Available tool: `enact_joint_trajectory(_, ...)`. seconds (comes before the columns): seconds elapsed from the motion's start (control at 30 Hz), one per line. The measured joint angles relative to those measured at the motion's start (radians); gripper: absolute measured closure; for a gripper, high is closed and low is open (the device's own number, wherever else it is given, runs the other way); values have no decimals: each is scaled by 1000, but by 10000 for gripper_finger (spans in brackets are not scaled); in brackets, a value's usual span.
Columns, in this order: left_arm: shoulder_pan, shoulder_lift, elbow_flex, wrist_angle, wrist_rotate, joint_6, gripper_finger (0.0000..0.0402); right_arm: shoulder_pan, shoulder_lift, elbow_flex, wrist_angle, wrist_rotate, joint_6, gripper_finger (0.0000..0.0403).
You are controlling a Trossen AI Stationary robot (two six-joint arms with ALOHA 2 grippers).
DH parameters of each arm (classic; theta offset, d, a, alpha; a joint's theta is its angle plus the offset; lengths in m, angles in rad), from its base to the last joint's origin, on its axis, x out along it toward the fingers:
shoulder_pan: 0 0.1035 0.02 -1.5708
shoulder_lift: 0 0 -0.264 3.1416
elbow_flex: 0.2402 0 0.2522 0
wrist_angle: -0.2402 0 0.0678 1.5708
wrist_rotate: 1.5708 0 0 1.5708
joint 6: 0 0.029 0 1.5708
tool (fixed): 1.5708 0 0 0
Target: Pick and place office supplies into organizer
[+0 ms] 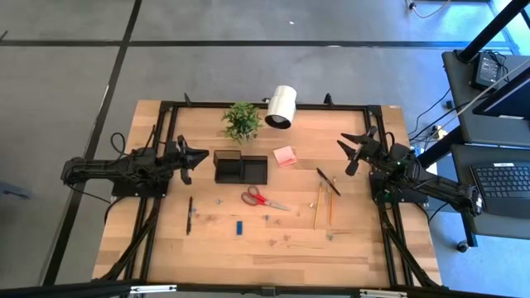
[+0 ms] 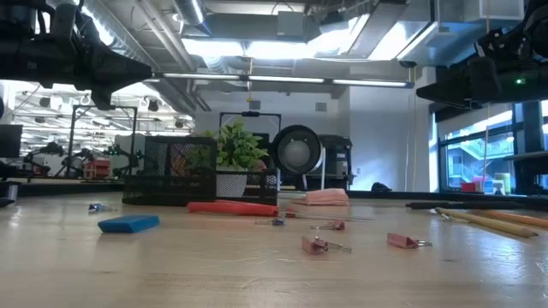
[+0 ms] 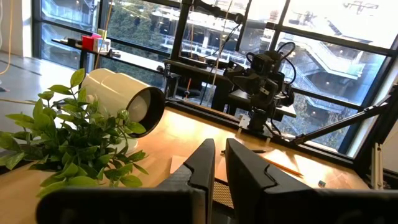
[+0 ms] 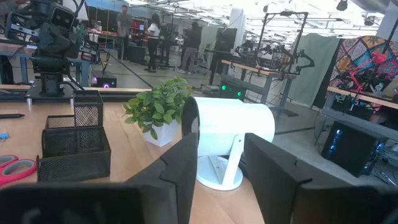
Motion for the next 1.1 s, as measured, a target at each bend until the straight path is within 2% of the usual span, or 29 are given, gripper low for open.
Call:
enact_joint_trajectory(0.7,0,0,0,0,0,3,368,0,0,0,0,0,0,266)
enact_joint_trajectory(0.9,0,0,0,0,-52,276,368,0,0,0,0,0,0,266)
enact_joint_trajectory(1.1,0,0,0,0,-52,342,368,0,0,0,0,0,0,266)
